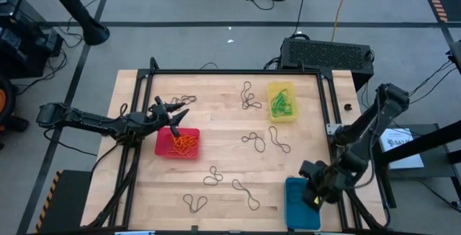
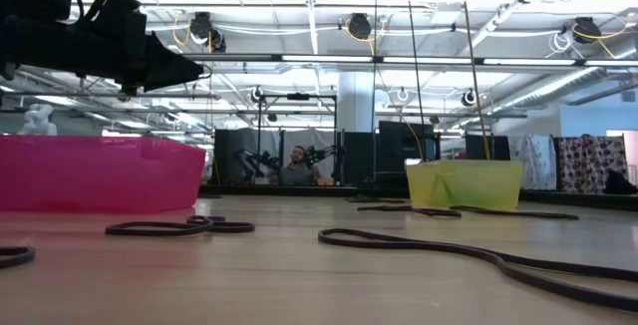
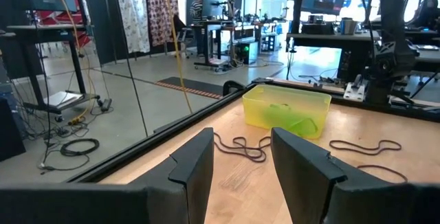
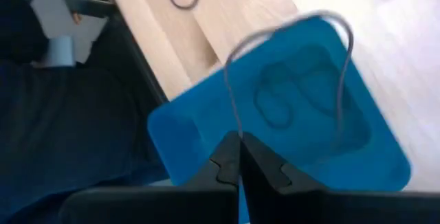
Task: Sort rubber bands into baskets
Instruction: Put the violet rubber band into the blue bin
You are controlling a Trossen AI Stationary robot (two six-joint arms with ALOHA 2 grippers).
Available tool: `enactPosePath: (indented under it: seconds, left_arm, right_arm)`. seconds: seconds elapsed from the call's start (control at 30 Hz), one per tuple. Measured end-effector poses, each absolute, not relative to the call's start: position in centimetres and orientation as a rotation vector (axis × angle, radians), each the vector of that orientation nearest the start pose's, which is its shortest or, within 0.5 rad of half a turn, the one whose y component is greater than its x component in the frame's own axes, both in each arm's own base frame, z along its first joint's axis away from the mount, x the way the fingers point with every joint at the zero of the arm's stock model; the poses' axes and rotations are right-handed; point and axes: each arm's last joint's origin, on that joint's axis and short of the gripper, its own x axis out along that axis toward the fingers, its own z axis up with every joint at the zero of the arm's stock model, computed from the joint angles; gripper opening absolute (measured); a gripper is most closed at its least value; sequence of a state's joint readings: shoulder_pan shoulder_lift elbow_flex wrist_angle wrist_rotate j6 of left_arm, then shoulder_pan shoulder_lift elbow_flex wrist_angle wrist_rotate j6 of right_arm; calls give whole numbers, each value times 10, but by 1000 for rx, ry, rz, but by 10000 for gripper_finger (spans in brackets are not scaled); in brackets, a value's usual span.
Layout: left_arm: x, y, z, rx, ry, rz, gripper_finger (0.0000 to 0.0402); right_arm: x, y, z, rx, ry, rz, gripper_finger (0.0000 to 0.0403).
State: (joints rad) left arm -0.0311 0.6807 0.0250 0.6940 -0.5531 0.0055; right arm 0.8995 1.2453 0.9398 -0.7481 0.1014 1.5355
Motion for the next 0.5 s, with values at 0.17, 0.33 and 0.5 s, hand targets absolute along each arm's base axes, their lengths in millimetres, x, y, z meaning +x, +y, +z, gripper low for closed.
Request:
enactPosePath:
  seconds: [0.17, 0.33, 0.5]
  left_arm:
    - [138, 11, 171, -6, -36, 522, 154]
    - [138, 11, 171, -7, -36, 522, 154]
    - [138, 11, 171, -7, -37, 522, 154]
  right_arm:
    - [139, 201, 241, 875, 1257, -212, 0]
    - [130, 214, 236, 951, 1275, -252, 0]
    - [126, 216, 233, 954, 1241, -294, 0]
